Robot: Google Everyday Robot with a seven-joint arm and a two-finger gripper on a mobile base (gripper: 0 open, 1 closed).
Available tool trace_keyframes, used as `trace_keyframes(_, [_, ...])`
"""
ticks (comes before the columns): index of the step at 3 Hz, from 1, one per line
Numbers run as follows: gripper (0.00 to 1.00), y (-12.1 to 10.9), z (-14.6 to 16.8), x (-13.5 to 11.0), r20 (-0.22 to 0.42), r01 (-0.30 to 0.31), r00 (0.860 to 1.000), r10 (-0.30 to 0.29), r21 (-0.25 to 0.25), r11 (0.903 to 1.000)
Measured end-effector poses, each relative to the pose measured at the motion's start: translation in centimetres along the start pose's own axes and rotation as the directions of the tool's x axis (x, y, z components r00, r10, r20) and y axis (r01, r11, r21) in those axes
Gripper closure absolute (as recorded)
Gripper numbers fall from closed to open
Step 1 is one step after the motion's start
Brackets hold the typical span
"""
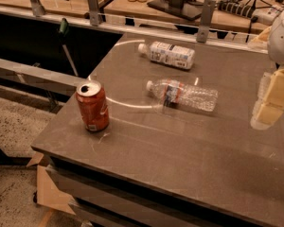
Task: Place water bottle upright
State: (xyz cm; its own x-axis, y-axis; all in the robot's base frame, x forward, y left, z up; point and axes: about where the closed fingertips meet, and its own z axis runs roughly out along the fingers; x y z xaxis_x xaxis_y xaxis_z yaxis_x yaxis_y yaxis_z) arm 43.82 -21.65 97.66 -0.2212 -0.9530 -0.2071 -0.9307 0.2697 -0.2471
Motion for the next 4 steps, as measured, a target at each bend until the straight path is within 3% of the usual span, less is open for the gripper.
trace_keyframes(2, [0.0, -0.4, 0.2, -0.6, -0.001, -0.013, 1.0, 0.013, -0.002, 0.9999])
trace_keyframes(3, [0.0, -3.0, 1.9, -1.4, -0.003, -0.057, 0.998, 0.057, 0.001, 0.9984])
trace_keyframes(4, [0.0, -5.8, 5.1, -2.7, 0.01, -0.099, 0.995, 0.099, -0.026, 0.9948])
